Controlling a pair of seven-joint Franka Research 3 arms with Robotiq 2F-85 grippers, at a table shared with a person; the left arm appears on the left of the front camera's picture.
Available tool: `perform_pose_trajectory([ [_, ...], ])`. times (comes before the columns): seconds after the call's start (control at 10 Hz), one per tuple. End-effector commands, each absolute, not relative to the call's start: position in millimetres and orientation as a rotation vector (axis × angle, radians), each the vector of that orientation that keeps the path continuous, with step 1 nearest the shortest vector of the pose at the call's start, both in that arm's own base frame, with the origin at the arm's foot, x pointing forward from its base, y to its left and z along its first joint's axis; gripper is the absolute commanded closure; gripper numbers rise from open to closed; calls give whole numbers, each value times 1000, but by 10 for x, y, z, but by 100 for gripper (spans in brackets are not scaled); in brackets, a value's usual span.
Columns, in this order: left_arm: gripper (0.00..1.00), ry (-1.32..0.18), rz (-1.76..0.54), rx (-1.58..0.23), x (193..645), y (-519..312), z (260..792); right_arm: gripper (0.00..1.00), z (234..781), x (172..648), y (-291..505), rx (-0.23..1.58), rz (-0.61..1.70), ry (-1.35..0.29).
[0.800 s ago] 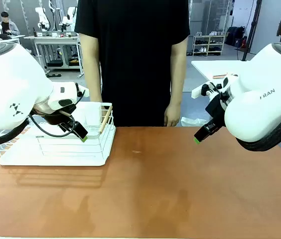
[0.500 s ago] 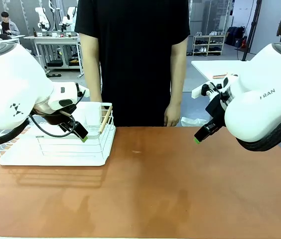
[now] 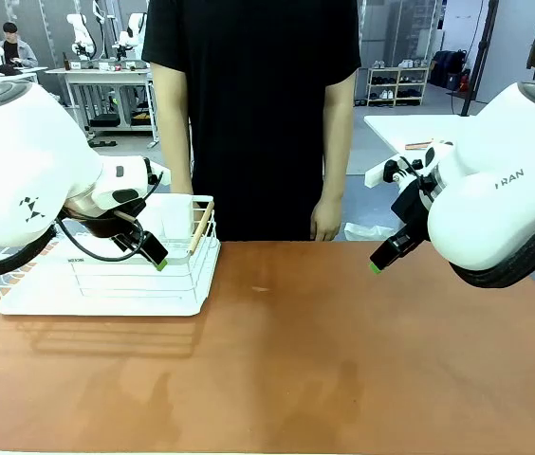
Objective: Clean the table.
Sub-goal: Pick up the Lint Roller when the human hands it over.
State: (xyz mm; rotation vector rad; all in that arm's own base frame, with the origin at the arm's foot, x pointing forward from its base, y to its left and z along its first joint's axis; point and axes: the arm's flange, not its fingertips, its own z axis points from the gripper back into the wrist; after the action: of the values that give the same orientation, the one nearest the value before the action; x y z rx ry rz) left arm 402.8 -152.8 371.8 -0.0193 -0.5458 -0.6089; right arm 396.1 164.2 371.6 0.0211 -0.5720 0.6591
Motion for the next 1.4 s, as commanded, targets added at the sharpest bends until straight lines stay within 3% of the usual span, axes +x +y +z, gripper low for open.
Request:
perform_pose_trajectory([
  [0.0, 0, -546, -605, -20, 4033, -1514, 3718, 0, 3716, 3960, 1646, 22, 659, -572],
  [0.2, 0, -588, -631, -13, 4104, -1493, 3909, 0, 3716, 3961, 1642, 21, 659, -572],
  [0.3, 0, -569, -602, -85, 4170, -1387, 4200, 0, 3997, 4030, 1494, 100, 612, -590],
  [0.5, 0, -401, -562, -391, 4163, -1031, 4707, 0, 4520, 4115, 1167, 342, 534, -560],
  [0.8, 0, -291, -380, -911, 4003, -335, 5095, 0, 5009, 4167, 568, 765, 382, -473],
  [0.9, 0, -315, -306, -1041, 3952, -63, 5110, 0, 5106, 4136, 309, 865, 288, -474],
  [1.2, 0, -411, 15, -1248, 3575, 1053, 5116, 0, 5157, 3828, -728, 1110, 31, -484],
  [1.3, 0, -368, 45, -1290, 3413, 1359, 5061, 0, 5076, 3726, -1038, 1128, -35, -477],
])
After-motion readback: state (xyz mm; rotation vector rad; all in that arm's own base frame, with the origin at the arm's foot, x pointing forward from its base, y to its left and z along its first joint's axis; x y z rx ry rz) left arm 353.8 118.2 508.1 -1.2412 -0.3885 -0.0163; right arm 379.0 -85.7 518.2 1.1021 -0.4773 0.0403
